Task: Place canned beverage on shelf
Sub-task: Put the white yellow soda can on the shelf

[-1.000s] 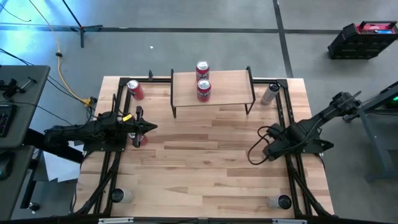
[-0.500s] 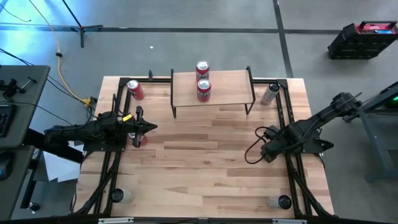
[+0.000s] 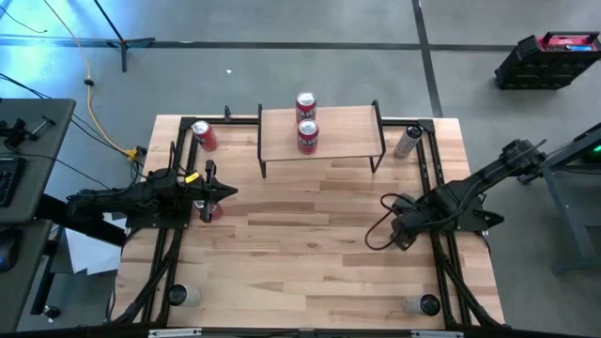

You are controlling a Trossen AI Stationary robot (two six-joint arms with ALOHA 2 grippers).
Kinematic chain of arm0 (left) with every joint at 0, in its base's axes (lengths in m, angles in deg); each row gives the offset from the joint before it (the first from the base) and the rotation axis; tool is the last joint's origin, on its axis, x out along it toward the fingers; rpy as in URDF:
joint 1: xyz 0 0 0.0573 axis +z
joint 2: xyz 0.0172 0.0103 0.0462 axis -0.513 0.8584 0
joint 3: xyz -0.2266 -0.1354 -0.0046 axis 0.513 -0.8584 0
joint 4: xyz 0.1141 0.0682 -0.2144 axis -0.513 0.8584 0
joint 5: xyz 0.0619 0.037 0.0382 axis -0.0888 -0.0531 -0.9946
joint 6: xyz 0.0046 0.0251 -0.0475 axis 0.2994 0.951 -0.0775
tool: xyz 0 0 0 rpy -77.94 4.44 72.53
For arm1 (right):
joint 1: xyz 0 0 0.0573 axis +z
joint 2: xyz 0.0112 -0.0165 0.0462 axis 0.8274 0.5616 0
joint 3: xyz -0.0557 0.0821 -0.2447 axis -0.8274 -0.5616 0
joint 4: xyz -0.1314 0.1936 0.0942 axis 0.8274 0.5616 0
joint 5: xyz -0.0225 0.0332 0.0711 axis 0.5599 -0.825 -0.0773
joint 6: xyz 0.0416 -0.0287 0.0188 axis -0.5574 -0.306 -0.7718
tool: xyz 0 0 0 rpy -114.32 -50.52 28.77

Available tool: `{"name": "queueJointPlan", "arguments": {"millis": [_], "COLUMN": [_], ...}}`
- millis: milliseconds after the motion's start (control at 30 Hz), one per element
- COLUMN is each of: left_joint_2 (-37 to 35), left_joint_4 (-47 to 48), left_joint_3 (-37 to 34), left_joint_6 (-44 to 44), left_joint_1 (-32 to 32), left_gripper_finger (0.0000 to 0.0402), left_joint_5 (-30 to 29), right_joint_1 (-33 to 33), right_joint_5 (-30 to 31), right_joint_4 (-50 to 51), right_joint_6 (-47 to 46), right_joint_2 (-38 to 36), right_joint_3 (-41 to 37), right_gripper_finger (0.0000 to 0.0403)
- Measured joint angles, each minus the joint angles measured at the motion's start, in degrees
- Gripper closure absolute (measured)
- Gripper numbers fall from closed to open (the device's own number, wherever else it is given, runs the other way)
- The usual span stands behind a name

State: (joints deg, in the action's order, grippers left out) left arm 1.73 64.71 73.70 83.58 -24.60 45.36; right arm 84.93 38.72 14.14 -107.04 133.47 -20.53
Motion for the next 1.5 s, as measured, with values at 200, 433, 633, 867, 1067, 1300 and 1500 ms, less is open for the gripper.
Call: {"name": "queueJointPlan", "arguments": {"millis": [200,433,633,867,1067,1300,1500], "left_joint_2": [0.00,0.00,0.00,0.00,0.00,0.00,0.00], "left_joint_4": [0.00,0.00,0.00,0.00,0.00,0.00,0.00], "left_joint_3": [0.00,0.00,0.00,0.00,0.00,0.00,0.00], "left_joint_6": [0.00,-0.02,-0.02,0.00,0.00,0.00,-0.02], "left_joint_1": [0.00,0.00,0.00,0.02,0.02,0.02,0.01], "left_gripper_finger": [0.0398,0.0398,0.0398,0.0398,0.0398,0.0398,0.0398], "left_joint_5": [0.01,0.01,0.01,0.01,0.00,0.00,0.00], "right_joint_1": [-3.05,-9.41,-12.86,-15.16,-15.73,-15.68,-15.95], "right_joint_5": [2.75,4.37,5.06,4.07,4.15,0.46,0.50], "right_joint_4": [-0.17,1.32,1.18,0.91,0.49,0.32,-1.61], "right_joint_6": [11.36,36.60,62.18,84.48,96.58,103.98,106.85], "right_joint_2": [6.04,20.64,31.77,41.97,48.66,52.49,53.94], "right_joint_3": [9.08,25.54,37.61,45.42,52.52,57.56,57.73], "right_gripper_finger": [0.0161,0.0161,0.0161,0.0161,0.0154,0.0146,0.0144]}}
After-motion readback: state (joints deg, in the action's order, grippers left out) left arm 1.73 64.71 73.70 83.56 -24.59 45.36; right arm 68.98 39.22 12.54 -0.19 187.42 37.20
